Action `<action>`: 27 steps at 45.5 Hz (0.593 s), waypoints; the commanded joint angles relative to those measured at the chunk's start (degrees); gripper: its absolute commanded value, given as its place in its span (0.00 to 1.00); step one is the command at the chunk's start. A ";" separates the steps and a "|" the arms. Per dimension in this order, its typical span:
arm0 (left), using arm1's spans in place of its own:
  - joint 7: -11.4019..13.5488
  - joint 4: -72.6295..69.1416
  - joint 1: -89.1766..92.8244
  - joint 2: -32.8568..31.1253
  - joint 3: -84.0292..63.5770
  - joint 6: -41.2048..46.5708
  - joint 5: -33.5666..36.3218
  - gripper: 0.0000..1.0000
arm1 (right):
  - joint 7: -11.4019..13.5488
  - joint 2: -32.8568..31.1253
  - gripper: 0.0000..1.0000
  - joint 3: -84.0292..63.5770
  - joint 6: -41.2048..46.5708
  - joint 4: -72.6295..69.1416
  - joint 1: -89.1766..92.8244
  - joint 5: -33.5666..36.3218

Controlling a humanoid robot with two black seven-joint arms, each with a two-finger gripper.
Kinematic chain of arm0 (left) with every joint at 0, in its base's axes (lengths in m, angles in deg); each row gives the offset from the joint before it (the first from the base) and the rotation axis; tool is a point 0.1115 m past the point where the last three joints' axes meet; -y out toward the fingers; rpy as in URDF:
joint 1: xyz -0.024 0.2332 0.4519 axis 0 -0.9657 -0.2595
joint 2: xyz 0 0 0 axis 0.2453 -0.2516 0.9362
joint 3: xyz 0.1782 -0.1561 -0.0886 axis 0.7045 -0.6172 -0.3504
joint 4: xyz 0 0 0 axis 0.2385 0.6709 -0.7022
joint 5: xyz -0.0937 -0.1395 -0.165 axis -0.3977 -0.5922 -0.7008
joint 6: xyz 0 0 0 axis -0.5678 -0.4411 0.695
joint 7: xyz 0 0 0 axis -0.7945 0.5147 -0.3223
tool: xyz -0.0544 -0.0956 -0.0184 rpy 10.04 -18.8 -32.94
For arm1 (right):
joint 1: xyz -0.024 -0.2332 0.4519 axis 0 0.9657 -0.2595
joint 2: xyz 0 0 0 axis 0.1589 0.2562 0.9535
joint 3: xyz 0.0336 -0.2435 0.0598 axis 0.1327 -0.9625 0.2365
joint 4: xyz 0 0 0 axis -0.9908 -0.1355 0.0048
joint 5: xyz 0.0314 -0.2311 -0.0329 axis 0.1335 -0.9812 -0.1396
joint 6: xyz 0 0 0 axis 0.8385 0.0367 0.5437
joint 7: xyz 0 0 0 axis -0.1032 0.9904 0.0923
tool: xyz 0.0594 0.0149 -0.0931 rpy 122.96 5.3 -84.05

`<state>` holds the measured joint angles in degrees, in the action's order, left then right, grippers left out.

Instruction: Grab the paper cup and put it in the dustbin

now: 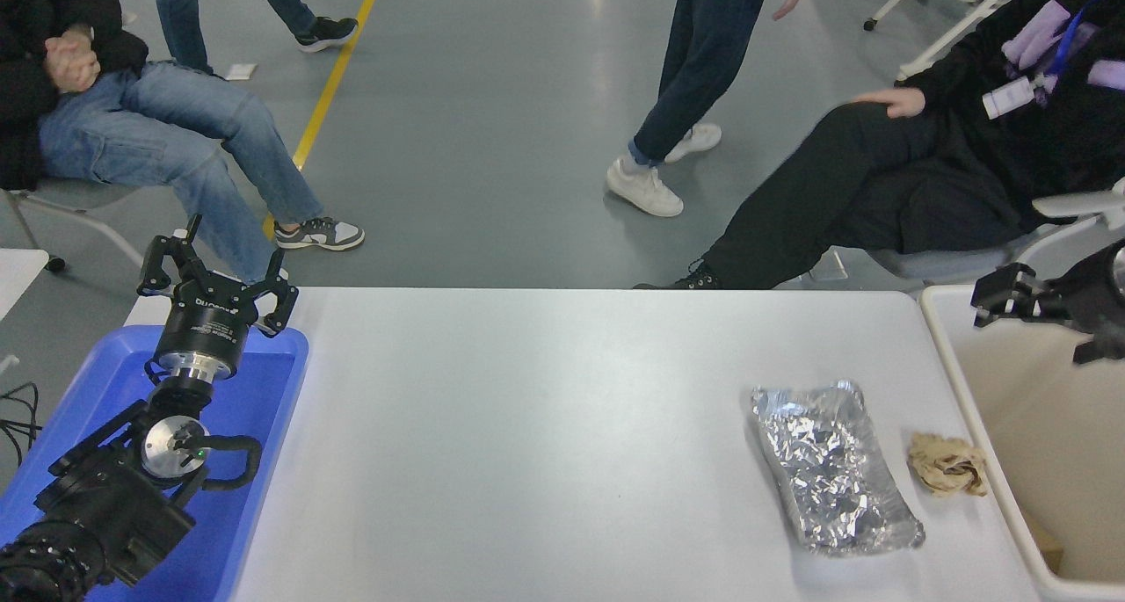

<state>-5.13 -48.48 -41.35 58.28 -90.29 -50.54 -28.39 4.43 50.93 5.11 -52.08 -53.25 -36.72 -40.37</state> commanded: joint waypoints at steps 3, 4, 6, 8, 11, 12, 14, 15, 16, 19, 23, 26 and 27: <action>0.00 -0.06 0.00 -0.03 -0.09 0.00 0.04 0.98 | 0.01 7.43 1.00 6.40 10.34 -3.01 -8.37 3.10; 0.00 0.03 0.00 -0.03 -0.01 0.00 -0.05 0.98 | 0.01 8.13 1.00 6.41 10.34 -3.10 -8.72 3.10; 0.00 -0.06 0.00 -0.03 -0.09 0.00 0.04 0.98 | 0.01 9.54 1.00 6.32 10.34 -3.10 -9.69 3.10; 0.00 -0.06 0.00 -0.03 -0.01 0.00 0.04 0.98 | 0.01 10.51 1.00 6.23 10.34 -3.10 -11.01 3.28; 0.00 -0.06 0.00 -0.03 -0.01 0.00 -0.05 0.98 | 0.01 11.22 1.00 5.53 10.34 -3.10 -12.15 3.98; 0.00 0.03 0.00 -0.03 -0.09 0.00 -0.05 0.98 | 0.01 11.22 1.00 5.53 10.34 -3.01 -12.33 4.07; 0.00 0.03 0.00 -0.03 -0.01 0.00 -0.05 0.98 | 0.01 11.31 1.00 5.44 10.34 -3.01 -12.59 4.16; 0.00 0.03 0.00 -0.03 -0.01 0.00 0.04 0.98 | 0.01 11.39 1.00 5.44 10.34 -3.01 -12.59 4.16; 0.00 -0.06 0.00 -0.03 -0.01 0.00 0.04 0.98 | 0.01 11.57 1.00 5.44 10.34 -3.01 -12.59 4.16; 0.00 0.03 0.00 0.05 -0.01 0.00 0.04 0.98 | 0.01 12.36 1.00 5.35 10.34 -2.92 -12.33 4.07; 0.00 0.03 0.00 0.05 0.08 0.00 0.04 0.98 | 0.10 13.33 1.00 4.21 10.34 -2.75 -12.15 3.98; 0.00 0.03 0.00 -0.03 0.08 0.00 0.04 0.98 | 0.10 14.29 1.00 1.84 10.34 -2.39 -12.24 4.24; -0.08 0.03 0.00 0.05 0.08 0.00 0.04 0.98 | 0.10 14.64 1.00 1.31 10.34 -2.31 -12.24 4.24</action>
<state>-5.13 -48.47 -41.35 58.28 -90.28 -50.54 -28.39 4.47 62.34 9.66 -42.35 -55.95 -47.92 -36.68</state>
